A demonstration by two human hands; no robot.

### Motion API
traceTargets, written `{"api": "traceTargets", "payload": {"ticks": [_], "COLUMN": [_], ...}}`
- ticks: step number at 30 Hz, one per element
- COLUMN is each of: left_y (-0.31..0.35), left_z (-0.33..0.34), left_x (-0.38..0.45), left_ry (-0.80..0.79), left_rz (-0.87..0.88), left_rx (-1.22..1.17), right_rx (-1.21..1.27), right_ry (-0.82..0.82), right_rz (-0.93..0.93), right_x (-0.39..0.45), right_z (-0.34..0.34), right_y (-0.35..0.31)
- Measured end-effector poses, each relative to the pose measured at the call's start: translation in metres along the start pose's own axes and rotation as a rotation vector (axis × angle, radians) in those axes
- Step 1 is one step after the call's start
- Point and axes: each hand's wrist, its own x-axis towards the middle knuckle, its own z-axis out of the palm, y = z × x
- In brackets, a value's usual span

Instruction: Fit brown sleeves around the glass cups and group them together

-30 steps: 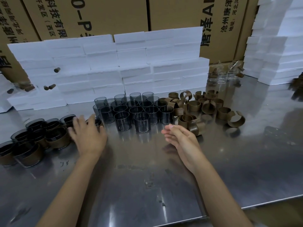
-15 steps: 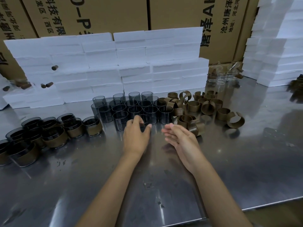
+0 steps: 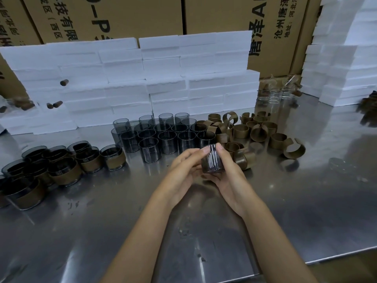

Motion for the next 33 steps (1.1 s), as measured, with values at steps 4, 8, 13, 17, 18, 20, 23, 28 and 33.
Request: {"api": "traceTargets", "payload": {"ticks": [4,8,13,17,18,20,23,28,33], "left_y": [-0.001,-0.004,-0.010,-0.011,-0.011,-0.012,-0.010,-0.008,-0.010], "left_z": [0.004,0.009,0.005,0.004,0.004,0.003,0.004,0.008,0.009], "left_x": [-0.002,-0.002,0.000,0.000,0.001,0.001,-0.002,-0.006,-0.007], "left_ry": [-0.035,0.065,0.272,0.334,0.349,0.364,0.349,0.209,0.081], "left_rz": [0.017,0.038,0.147,0.190,0.193,0.184,0.150,0.112,0.023], "left_rx": [0.059,0.109,0.190,0.255,0.261,0.256,0.192,0.040,0.120], "right_rx": [-0.019,-0.060,-0.053,-0.063,-0.064,-0.060,-0.061,-0.067,-0.041], "right_ry": [-0.028,0.023,0.131,0.195,0.195,0.186,0.183,0.121,0.005], "right_rz": [-0.007,-0.037,-0.034,-0.012,-0.013,-0.019,-0.034,-0.051,-0.028], "right_x": [-0.002,0.000,0.004,0.005,0.004,0.001,-0.001,-0.005,-0.004], "right_z": [0.001,0.005,0.004,0.002,0.001,0.001,0.003,0.008,0.005], "right_y": [0.001,0.005,0.010,0.011,0.011,0.011,0.006,0.001,0.002]}}
